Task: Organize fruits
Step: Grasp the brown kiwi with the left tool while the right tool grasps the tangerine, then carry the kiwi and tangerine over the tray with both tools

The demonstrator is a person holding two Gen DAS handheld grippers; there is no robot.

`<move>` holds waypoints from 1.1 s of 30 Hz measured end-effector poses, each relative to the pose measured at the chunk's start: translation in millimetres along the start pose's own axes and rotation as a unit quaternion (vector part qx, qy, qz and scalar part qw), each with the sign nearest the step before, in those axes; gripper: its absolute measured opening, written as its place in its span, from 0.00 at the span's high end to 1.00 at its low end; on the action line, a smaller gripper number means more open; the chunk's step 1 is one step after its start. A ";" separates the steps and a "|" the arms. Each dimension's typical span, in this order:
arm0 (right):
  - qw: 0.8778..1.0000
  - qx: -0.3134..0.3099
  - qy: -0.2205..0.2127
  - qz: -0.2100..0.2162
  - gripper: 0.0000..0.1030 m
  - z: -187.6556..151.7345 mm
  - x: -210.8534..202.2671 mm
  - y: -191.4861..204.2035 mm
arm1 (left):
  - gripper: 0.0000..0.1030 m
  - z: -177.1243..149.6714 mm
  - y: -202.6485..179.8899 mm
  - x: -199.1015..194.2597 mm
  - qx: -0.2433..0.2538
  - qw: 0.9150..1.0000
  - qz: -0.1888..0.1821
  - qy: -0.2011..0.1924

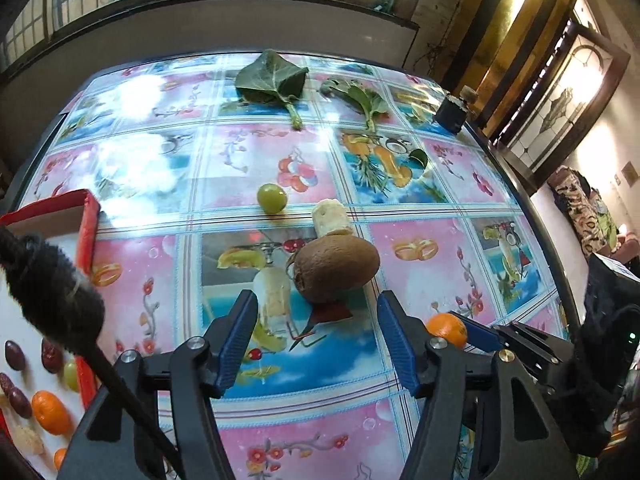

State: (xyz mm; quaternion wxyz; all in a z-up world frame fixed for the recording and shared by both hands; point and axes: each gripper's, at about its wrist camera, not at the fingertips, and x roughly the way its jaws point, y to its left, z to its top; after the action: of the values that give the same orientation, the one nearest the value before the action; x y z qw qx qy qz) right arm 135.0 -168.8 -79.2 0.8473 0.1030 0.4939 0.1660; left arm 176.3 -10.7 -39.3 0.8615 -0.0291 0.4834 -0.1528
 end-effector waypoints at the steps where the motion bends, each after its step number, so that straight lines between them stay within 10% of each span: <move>1: 1.000 0.010 -0.001 0.004 0.62 -4.6 -5.5 -6.3 | 0.40 2.1 -4.1 7.0 0.005 1.000 0.001 0.004; 17: 0.998 0.050 -0.010 0.020 0.62 -18.3 -31.0 -34.1 | 0.37 3.8 -21.6 44.3 0.032 0.999 0.026 0.004; 33: 0.999 0.020 -0.019 0.035 0.62 -21.0 -45.2 6.5 | 0.37 -39.3 6.9 -38.4 -0.002 0.995 0.094 -0.041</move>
State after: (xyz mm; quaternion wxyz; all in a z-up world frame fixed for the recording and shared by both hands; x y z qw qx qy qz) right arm 94.8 -179.8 -51.0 0.8479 0.1407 0.4770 0.1838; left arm 126.2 10.8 -29.9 0.8911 0.0084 0.4485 -0.0684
